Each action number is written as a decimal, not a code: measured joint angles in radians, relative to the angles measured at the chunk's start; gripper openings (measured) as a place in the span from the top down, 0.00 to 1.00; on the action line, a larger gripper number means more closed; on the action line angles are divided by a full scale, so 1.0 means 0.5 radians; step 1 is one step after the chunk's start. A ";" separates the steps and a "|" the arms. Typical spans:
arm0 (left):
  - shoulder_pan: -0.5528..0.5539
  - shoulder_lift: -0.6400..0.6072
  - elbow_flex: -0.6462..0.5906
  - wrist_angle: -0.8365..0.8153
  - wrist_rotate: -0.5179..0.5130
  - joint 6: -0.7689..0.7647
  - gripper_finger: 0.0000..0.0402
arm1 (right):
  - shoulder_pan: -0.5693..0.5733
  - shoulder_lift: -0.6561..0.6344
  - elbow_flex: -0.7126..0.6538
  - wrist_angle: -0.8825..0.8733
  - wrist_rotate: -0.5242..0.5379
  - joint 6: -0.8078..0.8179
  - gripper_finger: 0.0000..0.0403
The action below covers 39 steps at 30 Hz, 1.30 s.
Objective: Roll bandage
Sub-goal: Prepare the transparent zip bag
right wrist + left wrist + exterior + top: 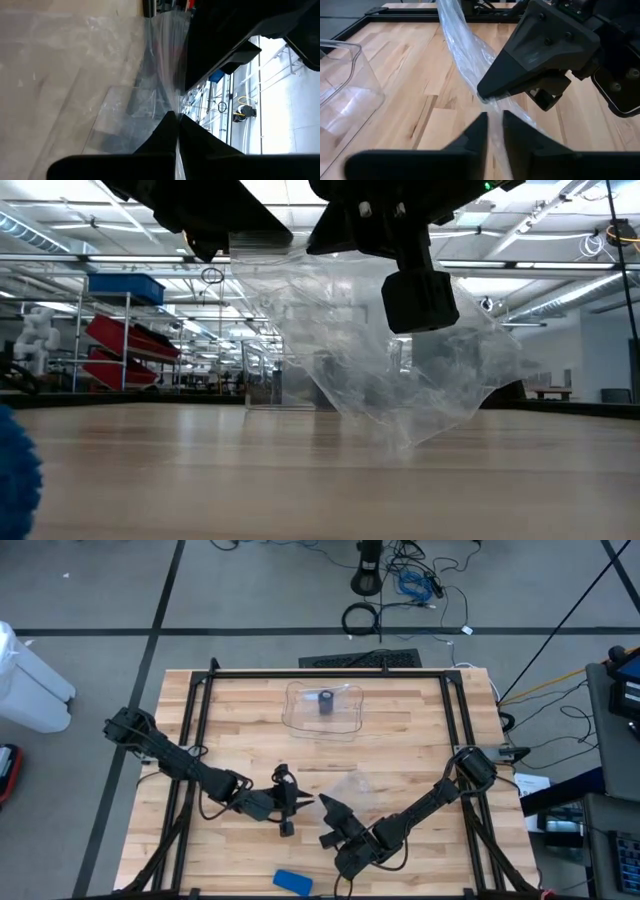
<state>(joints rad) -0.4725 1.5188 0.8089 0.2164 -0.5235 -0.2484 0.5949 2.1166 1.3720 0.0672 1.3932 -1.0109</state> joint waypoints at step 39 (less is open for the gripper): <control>-0.346 -0.002 0.150 -0.034 -1.157 0.468 1.00 | 0.035 -0.001 0.002 0.065 -0.486 1.336 1.00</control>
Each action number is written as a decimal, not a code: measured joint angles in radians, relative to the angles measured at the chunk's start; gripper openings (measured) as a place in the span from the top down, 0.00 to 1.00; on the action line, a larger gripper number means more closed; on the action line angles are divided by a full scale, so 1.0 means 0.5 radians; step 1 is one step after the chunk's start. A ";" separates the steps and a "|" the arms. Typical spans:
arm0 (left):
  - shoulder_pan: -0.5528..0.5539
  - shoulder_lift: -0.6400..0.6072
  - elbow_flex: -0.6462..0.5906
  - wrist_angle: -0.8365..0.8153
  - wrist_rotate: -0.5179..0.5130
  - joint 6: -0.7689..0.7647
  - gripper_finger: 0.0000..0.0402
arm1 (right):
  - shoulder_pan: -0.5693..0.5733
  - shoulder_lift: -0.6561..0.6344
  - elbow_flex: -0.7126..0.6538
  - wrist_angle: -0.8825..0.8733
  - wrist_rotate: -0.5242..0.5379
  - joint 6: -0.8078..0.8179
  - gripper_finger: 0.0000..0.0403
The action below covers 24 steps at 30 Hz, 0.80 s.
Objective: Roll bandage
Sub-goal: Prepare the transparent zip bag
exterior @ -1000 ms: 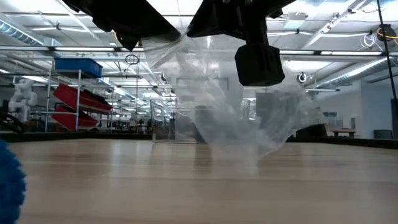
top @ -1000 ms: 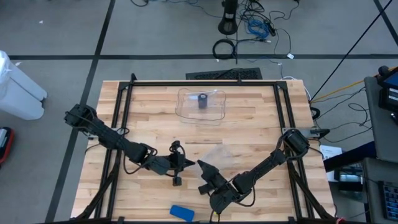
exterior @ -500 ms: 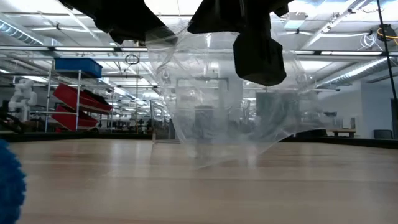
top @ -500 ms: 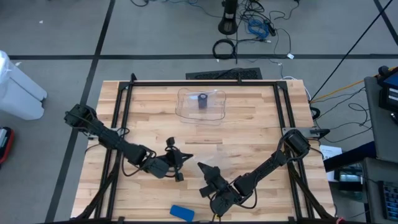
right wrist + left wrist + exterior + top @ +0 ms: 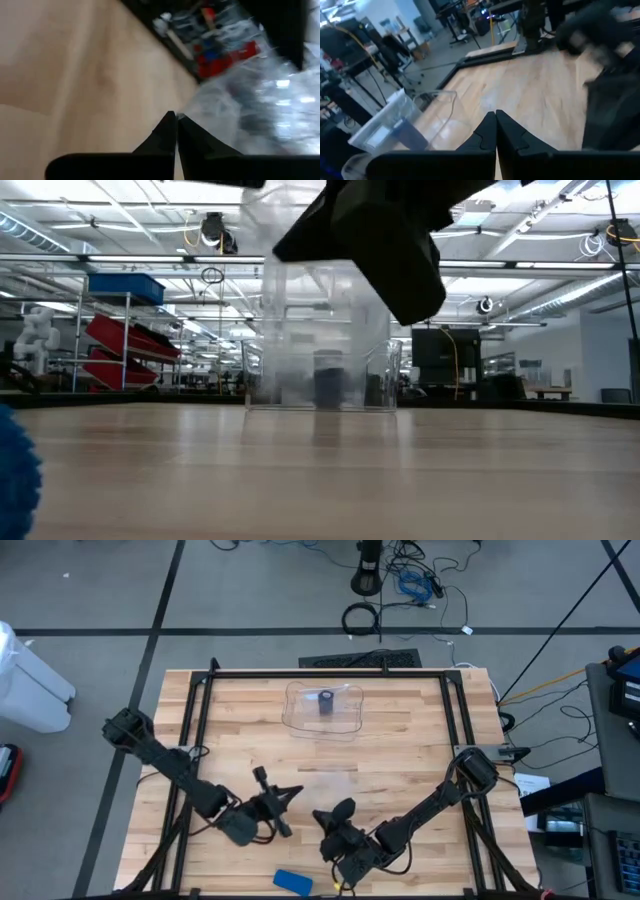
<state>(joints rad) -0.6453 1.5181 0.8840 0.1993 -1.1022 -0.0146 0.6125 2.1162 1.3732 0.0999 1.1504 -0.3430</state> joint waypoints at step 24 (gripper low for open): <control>0.035 0.000 0.028 -0.069 0.901 -0.062 0.87 | -0.096 -0.052 -0.002 -0.422 -0.641 0.693 1.00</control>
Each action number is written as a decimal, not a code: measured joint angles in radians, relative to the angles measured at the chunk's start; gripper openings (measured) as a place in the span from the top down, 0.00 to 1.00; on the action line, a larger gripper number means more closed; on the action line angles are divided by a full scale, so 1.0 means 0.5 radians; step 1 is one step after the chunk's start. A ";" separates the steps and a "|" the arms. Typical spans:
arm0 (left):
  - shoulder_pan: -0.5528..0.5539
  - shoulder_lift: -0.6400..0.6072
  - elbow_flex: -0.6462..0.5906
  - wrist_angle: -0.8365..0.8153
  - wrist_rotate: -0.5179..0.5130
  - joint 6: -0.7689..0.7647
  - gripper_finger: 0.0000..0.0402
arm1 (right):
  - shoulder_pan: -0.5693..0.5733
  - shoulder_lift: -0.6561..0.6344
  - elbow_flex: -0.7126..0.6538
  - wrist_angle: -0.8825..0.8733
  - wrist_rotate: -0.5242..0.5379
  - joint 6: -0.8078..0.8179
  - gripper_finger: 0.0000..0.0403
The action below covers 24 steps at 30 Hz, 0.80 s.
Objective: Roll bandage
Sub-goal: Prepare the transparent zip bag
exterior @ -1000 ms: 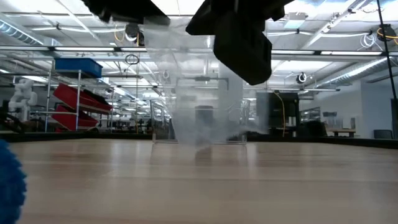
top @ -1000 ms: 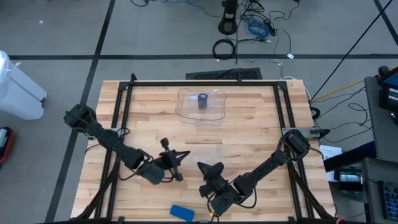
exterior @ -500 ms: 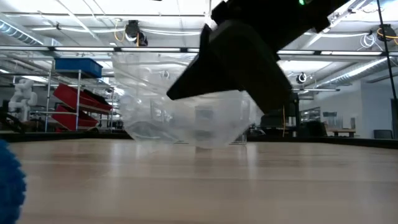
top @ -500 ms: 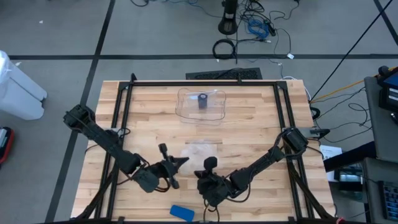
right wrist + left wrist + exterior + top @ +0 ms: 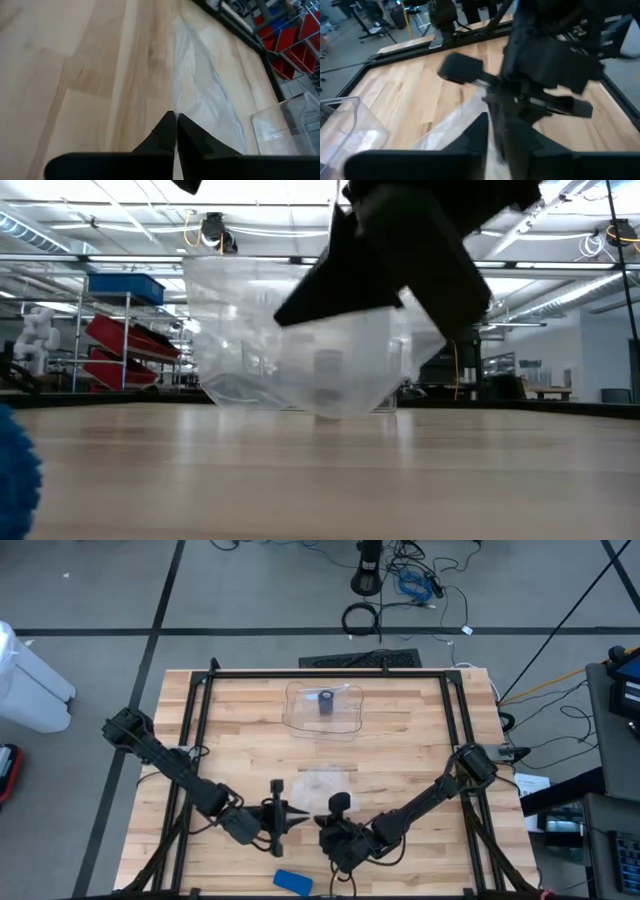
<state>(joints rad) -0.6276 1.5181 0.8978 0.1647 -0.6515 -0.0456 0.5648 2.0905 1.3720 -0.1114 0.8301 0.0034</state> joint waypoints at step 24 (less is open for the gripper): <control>0.113 0.000 -0.003 -0.224 0.101 -0.163 0.40 | -0.082 -0.158 0.017 0.040 -0.261 0.075 1.00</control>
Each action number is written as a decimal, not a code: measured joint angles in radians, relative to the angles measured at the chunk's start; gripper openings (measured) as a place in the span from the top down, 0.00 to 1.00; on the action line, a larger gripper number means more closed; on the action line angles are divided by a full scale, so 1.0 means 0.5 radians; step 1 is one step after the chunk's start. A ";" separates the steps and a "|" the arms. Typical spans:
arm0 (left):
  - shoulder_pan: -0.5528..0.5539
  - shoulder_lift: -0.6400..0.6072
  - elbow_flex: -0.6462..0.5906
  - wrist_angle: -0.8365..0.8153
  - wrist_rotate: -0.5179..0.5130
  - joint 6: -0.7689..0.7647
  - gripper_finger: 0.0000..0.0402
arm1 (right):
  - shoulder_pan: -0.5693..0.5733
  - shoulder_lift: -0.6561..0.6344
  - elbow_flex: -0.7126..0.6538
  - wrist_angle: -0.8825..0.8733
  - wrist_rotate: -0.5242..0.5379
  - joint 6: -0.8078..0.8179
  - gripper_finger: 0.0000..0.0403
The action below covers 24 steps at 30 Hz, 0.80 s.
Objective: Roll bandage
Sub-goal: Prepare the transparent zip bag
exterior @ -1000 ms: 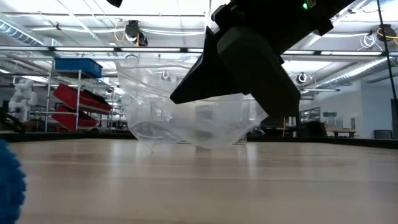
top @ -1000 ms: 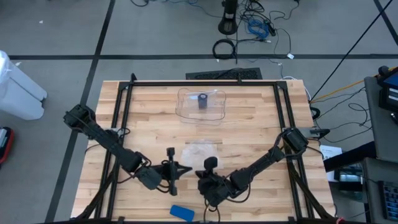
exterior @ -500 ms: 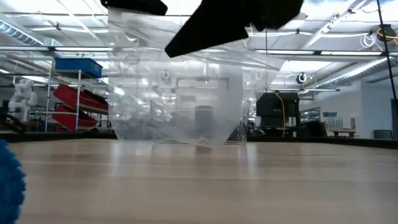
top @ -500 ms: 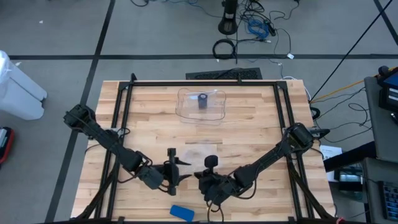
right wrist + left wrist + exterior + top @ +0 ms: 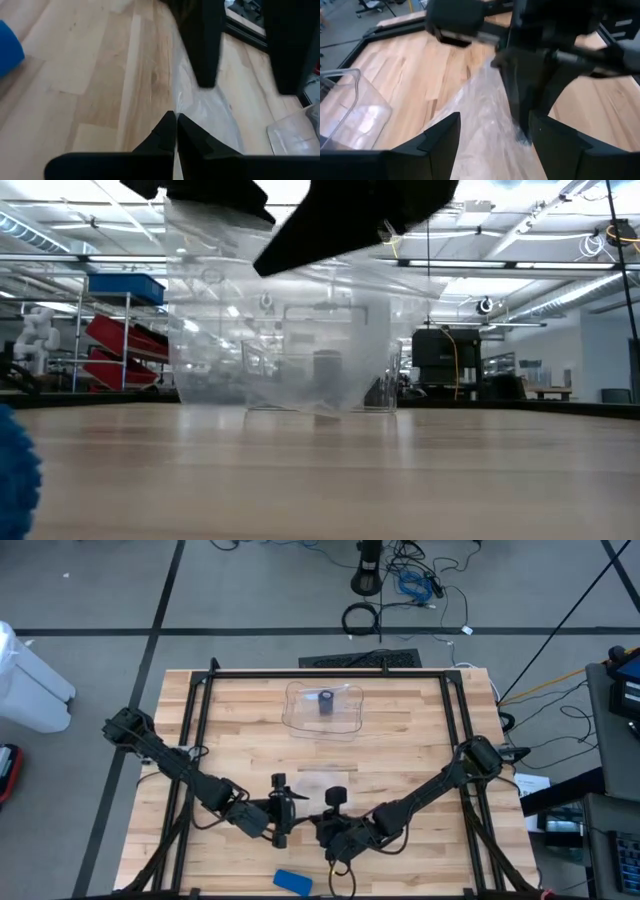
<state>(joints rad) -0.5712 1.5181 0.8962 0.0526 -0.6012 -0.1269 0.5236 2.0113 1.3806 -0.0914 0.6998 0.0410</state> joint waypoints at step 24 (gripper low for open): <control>0.058 0.001 -0.001 -0.224 -0.026 -0.049 0.88 | 0.023 0.001 0.105 -0.097 -0.043 -0.065 1.00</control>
<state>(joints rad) -0.5423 1.5185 0.8959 -0.0592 -0.6144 -0.1516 0.5350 2.0117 1.4330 -0.1398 0.6781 0.0085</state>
